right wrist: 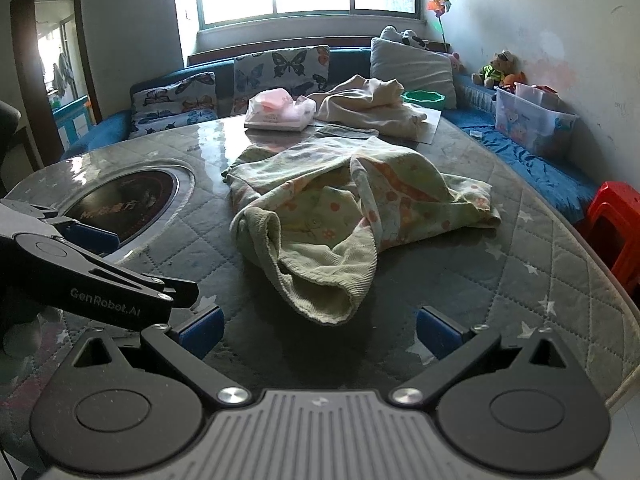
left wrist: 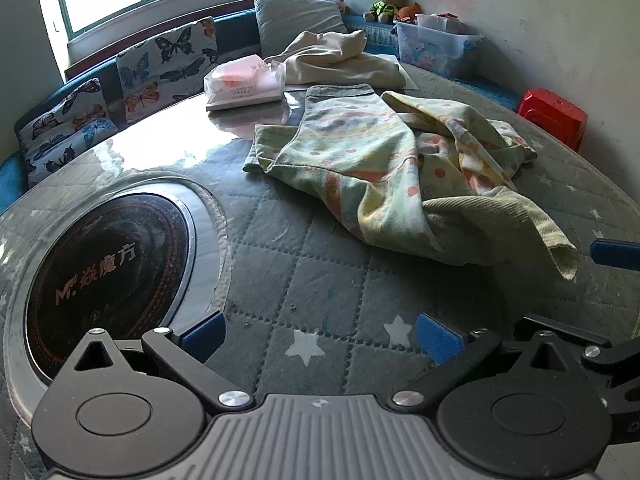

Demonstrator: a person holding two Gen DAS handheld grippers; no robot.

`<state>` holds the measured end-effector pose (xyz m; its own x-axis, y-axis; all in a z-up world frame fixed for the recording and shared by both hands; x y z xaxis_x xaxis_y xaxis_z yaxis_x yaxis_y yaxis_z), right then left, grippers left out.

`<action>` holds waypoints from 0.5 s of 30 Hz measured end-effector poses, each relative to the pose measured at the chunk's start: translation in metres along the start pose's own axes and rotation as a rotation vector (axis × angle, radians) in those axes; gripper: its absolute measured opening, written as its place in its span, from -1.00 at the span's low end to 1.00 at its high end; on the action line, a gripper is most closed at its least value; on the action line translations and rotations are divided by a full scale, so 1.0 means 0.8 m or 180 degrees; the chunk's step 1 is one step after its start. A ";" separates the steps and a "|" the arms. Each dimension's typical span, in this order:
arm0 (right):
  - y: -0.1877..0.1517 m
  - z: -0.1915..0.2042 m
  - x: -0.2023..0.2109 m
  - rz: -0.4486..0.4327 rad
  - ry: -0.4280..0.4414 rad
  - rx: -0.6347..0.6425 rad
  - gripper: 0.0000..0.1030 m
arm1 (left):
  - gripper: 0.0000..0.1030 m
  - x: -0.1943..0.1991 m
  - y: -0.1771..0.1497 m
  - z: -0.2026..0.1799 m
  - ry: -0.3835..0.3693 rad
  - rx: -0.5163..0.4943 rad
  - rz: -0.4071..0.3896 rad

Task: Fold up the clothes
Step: 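Move both grippers toward the crumpled green patterned shirt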

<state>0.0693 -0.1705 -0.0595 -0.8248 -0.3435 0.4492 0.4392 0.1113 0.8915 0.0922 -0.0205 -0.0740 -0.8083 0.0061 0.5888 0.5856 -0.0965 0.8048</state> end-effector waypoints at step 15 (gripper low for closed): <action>0.002 -0.014 -0.011 0.0040 -0.0029 -0.0040 1.00 | 1.00 -0.012 0.003 -0.005 -0.0004 -0.0044 0.0100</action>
Point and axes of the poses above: each gripper's, at about its wrist camera, not at the fingertips, and x roughly against the way its jaws point, z to its left, y to its top, the point moved 10 cm from there along -x, roughly the way its jaws point, and after that the axes turned 15 degrees about -z, right-handed, at the moved point
